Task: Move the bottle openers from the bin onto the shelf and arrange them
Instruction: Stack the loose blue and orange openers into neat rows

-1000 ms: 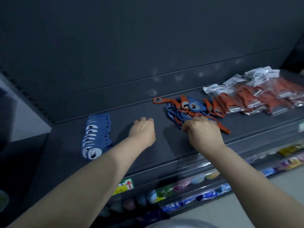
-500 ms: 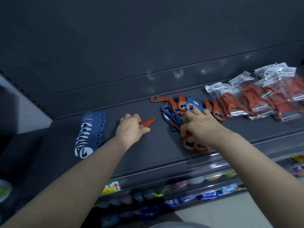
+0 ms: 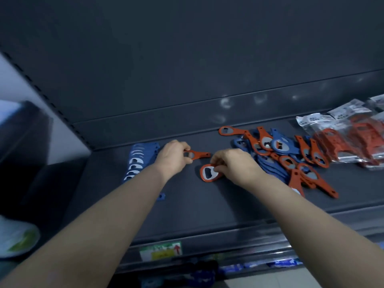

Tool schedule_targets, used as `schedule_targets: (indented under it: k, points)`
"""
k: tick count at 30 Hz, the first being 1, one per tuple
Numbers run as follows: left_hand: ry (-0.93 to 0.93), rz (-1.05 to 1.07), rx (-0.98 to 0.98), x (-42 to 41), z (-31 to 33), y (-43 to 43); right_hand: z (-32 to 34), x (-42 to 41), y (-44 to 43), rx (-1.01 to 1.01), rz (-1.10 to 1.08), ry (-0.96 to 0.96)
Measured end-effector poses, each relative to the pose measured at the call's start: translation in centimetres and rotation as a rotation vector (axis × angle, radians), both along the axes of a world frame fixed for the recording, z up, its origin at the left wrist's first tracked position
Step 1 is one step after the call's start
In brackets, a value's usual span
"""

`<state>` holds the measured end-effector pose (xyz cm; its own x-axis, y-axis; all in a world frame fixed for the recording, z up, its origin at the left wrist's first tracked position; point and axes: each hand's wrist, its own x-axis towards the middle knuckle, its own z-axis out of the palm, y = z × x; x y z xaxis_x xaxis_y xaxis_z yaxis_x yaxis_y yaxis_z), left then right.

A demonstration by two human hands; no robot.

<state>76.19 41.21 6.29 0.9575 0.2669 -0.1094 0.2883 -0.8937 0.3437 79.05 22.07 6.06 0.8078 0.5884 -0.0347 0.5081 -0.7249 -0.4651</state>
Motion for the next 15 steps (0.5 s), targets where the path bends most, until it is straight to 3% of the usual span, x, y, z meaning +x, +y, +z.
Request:
schedule_targets:
  k: [8,15]
  points:
    - [-0.035,0.09,-0.266,4.0,-0.4,3.6,-1.2,2.8,5.5,0.018,-0.108,0.024]
    - [-0.075,-0.001,-0.194,2.0,0.2,5.5,-1.4,4.8,9.2,-0.021,-0.116,-0.077]
